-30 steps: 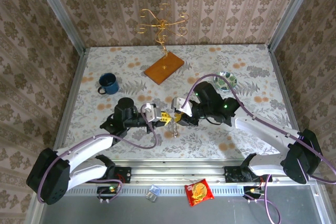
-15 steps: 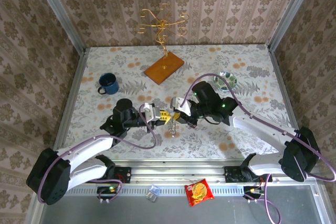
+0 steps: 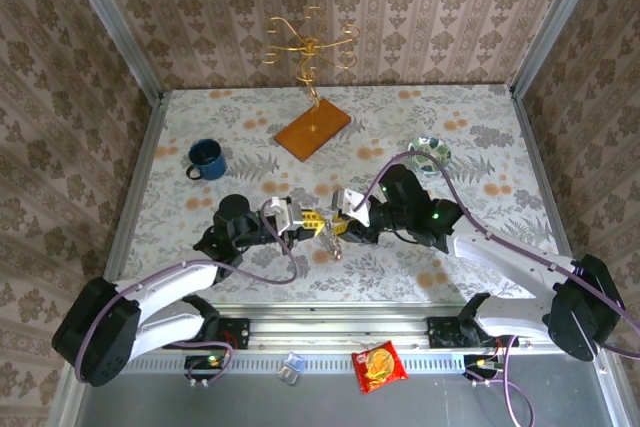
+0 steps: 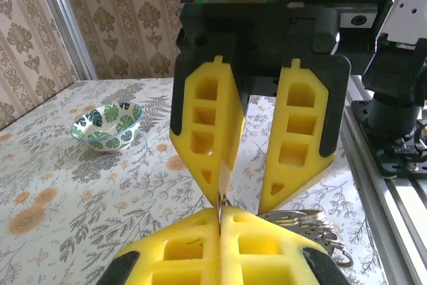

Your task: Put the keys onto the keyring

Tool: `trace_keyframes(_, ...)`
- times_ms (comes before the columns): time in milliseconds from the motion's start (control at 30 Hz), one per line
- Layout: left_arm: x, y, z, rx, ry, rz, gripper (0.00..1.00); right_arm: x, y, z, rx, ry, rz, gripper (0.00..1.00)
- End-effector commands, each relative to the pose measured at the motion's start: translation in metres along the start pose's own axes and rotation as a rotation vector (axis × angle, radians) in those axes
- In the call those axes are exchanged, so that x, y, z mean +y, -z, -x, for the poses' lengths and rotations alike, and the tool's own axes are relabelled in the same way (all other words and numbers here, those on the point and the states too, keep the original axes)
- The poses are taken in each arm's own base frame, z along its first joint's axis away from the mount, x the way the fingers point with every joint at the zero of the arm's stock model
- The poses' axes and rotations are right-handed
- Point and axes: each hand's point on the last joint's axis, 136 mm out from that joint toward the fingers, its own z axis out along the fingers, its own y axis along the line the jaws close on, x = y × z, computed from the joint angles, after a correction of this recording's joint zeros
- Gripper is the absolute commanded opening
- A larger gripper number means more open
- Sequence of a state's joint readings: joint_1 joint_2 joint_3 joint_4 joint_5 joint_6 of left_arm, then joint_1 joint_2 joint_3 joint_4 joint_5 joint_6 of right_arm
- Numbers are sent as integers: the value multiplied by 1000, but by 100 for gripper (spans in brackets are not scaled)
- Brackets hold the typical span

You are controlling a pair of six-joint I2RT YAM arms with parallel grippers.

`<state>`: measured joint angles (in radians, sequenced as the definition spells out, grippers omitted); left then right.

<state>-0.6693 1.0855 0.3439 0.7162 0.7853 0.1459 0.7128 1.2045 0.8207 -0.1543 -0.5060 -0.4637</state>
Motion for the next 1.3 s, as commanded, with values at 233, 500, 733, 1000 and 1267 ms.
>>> trace_keyframes(233, -7, -2, 18, -80, -1, -42, 0, -4, 2, 14, -77, 12, -15, 24)
trace_keyframes(500, -8, -2, 19, -86, 3, -51, 0, -4, -2, 24, -122, -4, 7, 13)
trace_keyframes(733, 0, -1, 14, -59, -2, 0, 20, -2, 0, 21, -92, 11, 15, 0)
trace_keyframes(1000, -1, 1, -1, 77, -53, 0, 23, -1, 7, 6, 61, 63, 29, 0)
trace_keyframes(1267, 0, 0, -3, 114, -83, -8, 24, -1, 8, 5, 159, 137, 41, 0)
